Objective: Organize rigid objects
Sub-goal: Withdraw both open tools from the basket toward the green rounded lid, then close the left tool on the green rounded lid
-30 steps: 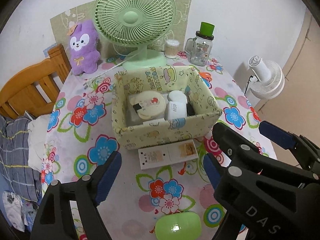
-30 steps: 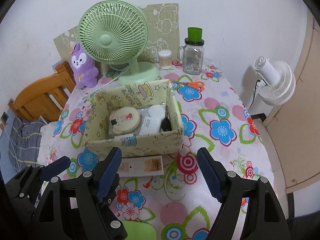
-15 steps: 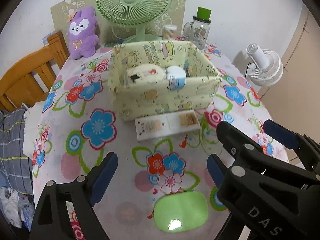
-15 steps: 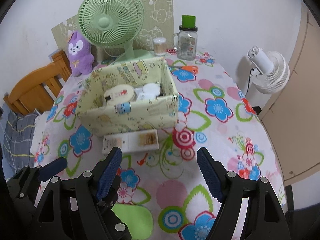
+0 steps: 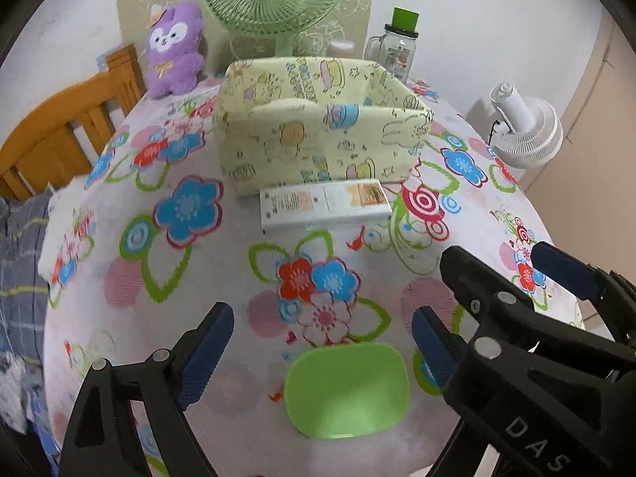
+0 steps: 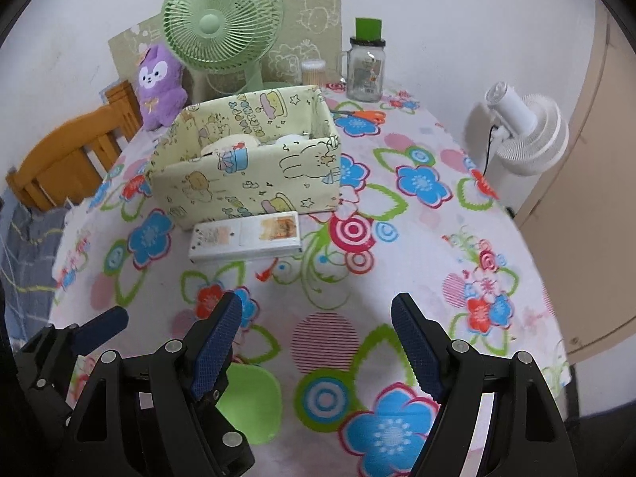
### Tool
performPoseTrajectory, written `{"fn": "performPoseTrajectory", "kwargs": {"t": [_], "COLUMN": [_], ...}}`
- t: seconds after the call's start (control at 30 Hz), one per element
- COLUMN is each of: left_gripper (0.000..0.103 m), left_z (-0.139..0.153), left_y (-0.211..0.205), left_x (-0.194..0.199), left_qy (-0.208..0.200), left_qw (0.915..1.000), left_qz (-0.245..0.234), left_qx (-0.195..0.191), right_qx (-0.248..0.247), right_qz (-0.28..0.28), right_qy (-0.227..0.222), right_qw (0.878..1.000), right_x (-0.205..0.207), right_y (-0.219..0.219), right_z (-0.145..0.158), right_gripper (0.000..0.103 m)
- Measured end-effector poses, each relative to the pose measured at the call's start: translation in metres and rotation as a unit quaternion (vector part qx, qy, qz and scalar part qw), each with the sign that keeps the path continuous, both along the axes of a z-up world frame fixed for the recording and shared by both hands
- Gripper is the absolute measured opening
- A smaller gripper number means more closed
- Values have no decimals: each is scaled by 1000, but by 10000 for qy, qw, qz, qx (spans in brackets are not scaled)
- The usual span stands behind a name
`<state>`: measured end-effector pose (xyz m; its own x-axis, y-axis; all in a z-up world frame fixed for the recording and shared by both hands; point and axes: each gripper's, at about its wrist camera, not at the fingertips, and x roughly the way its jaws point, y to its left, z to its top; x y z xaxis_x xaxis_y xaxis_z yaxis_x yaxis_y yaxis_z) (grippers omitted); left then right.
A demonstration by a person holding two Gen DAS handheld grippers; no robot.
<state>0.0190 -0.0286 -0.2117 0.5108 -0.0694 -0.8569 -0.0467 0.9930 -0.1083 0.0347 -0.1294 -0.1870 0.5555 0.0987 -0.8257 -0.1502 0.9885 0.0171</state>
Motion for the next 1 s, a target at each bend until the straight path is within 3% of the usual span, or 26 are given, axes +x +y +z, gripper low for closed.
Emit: {"fn": "performPoseTrajectory", "kwargs": {"t": [0.57,1.0], "left_gripper": [93,94], "left_z": [-41,-62], "left_y": [-26,-26], "left_x": [-26,-27], "left_qy": [139,192], "left_qw": [9993,9990], "left_qz": [338,399], "left_qx": [-113,67], "right_qx": [28,39], "right_qz": [307,432], "right_qy": [354,537], "right_qw": [9989,9976], "right_x": [-18,-19], "right_y": [-27,-29], "right_z": [-42,-65], "right_gripper": [80,80]}}
